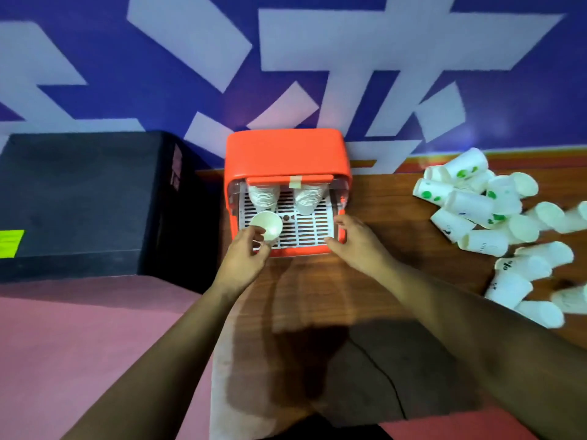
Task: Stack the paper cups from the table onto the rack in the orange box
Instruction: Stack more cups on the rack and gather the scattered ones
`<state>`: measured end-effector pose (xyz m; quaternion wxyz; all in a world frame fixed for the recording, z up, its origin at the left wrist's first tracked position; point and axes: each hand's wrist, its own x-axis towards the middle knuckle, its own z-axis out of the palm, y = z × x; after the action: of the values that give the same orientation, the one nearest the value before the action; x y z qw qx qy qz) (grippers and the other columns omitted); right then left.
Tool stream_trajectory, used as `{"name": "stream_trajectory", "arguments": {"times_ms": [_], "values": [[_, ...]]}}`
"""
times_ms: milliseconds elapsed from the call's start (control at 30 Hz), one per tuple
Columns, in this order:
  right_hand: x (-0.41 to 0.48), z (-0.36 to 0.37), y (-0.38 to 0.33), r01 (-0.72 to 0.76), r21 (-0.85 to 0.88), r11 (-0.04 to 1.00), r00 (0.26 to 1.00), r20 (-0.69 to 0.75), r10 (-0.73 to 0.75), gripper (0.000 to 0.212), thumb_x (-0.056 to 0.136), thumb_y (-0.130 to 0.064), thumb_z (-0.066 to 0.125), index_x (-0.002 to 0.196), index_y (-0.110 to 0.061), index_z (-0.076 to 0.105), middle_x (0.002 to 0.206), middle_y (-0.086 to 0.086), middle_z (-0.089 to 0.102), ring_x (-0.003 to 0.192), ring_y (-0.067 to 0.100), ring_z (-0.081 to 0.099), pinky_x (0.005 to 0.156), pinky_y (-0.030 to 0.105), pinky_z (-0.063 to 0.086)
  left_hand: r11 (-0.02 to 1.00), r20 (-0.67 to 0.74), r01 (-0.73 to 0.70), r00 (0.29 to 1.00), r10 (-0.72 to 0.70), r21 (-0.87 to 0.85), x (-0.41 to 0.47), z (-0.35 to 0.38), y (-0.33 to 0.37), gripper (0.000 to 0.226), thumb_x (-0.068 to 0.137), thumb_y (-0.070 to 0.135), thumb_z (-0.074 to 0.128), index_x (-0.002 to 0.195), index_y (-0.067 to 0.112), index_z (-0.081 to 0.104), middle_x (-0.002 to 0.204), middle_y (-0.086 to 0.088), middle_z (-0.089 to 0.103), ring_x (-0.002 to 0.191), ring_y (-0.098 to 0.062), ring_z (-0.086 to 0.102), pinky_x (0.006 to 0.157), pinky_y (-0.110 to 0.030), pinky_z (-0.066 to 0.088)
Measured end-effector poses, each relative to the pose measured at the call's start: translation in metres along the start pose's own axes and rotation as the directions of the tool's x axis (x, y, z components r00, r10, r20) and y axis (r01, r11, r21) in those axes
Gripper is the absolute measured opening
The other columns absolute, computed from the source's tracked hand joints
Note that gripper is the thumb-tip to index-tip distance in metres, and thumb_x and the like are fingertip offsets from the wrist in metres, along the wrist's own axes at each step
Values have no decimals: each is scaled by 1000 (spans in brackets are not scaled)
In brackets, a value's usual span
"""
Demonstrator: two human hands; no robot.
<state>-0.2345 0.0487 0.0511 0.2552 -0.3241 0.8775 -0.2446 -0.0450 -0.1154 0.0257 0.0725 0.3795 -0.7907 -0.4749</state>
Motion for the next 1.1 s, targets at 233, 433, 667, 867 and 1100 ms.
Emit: {"name": "stream_trajectory", "arguments": {"times_ms": [233, 433, 667, 867, 1100], "values": [[-52, -119, 104, -213, -143, 967, 972, -129, 195, 60, 89, -40, 63, 138, -11, 48, 139, 10, 46, 126, 27, 49, 103, 38, 43, 970, 247, -212, 952, 178, 116, 6, 78, 101, 10, 90, 16, 63, 96, 9, 64, 94, -4, 67, 80, -16, 63, 80, -25, 49], [-92, -192, 203, -343, -108, 933, 911, -279, 303, 57, 90, -32, 64, 138, -6, 47, 139, 17, 46, 130, 32, 47, 107, 38, 41, 951, 355, -276, 910, 212, 140, 9, 188, 186, 9, 92, 19, 66, 89, 17, 58, 91, -4, 62, 87, -23, 61, 73, -26, 37], [-80, -243, 294, -363, -42, 931, 885, -328, 331, 60, 88, -30, 68, 138, -6, 47, 135, 14, 53, 124, 28, 52, 101, 33, 43, 928, 367, -305, 906, 213, 214, 48, 301, 260, 51, 89, 22, 70, 135, 11, 52, 130, -12, 51, 124, -27, 50, 99, -31, 40], [-33, -256, 339, -342, -166, 925, 917, -276, 289, 78, 83, -38, 72, 145, -9, 35, 140, 13, 45, 129, 30, 45, 106, 38, 40, 804, 397, -449, 870, 293, 391, 105, 367, 295, 76, 78, 15, 76, 145, 8, 41, 142, -15, 46, 129, -35, 46, 104, -45, 44], [-11, -242, 380, -257, -290, 922, 961, -180, 211, 84, 79, -27, 77, 148, -15, 31, 151, 7, 38, 139, 30, 37, 115, 40, 34, 682, 420, -478, 867, 267, 553, 125, 410, 283, 69, 88, 23, 66, 150, 15, 38, 146, -9, 48, 135, -31, 43, 111, -42, 29]]}}
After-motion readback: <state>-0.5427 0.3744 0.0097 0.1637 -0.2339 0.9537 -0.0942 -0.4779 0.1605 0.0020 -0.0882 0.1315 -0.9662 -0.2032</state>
